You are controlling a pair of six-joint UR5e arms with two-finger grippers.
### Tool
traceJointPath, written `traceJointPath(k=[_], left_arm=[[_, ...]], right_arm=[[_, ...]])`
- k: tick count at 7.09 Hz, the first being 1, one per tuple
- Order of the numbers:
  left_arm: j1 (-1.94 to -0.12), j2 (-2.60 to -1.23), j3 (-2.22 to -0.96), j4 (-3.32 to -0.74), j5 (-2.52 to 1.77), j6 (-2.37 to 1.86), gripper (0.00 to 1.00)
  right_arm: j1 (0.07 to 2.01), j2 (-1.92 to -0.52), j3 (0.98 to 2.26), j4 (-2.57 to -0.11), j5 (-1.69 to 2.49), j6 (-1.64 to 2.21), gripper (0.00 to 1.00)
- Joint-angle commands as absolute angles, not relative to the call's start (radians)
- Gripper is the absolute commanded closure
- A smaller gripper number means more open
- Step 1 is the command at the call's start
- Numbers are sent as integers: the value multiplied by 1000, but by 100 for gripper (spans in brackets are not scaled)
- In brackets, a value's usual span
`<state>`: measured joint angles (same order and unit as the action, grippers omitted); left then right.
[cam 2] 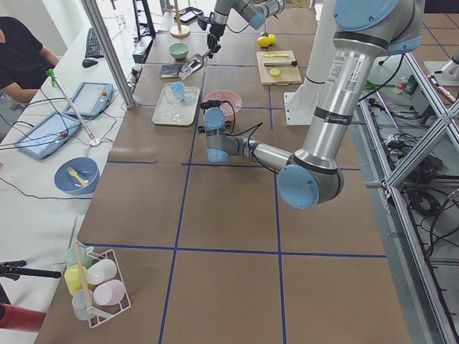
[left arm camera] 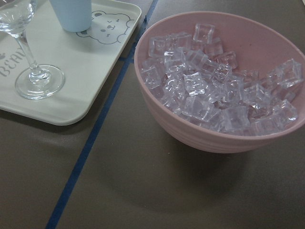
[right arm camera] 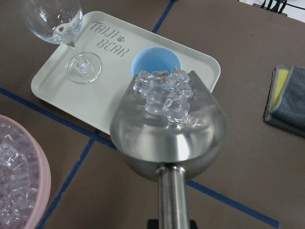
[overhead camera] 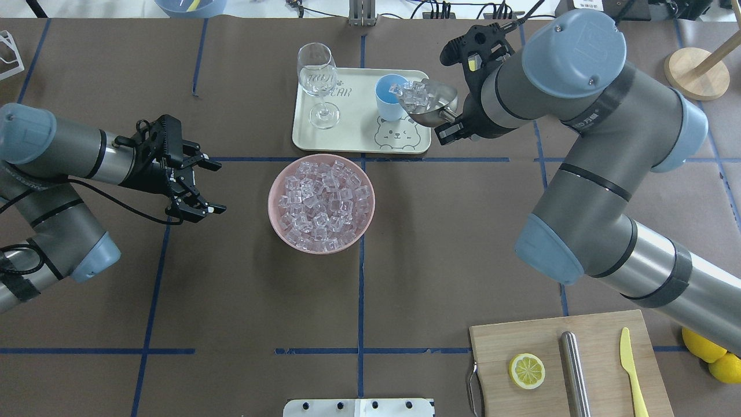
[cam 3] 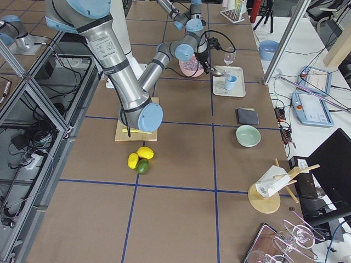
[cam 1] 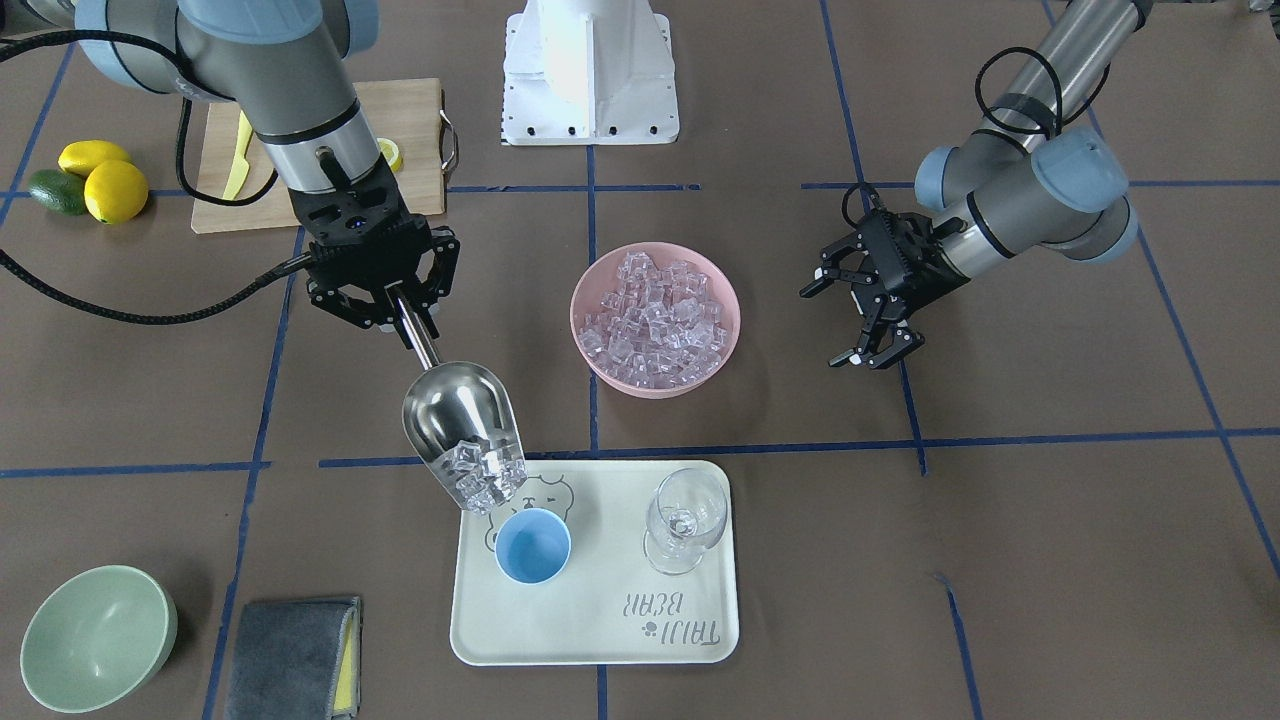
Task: Put ice in cup with scoop
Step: 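Tilt the scoop over the light-blue cup with the right gripper to pour ice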
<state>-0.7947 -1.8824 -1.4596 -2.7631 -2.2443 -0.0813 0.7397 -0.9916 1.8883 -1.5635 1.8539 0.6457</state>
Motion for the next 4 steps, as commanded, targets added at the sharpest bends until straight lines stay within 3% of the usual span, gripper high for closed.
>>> traceJointPath(k=[1, 4], left_arm=[[-795, -1882, -1460, -2764, -2244, -81, 0], [-795, -1882, -1460, -2764, -2244, -81, 0]], right_arm=[[749, -979, 1888, -1604, 1878, 627, 100], [758, -977, 1890, -1624, 1896, 601, 100]])
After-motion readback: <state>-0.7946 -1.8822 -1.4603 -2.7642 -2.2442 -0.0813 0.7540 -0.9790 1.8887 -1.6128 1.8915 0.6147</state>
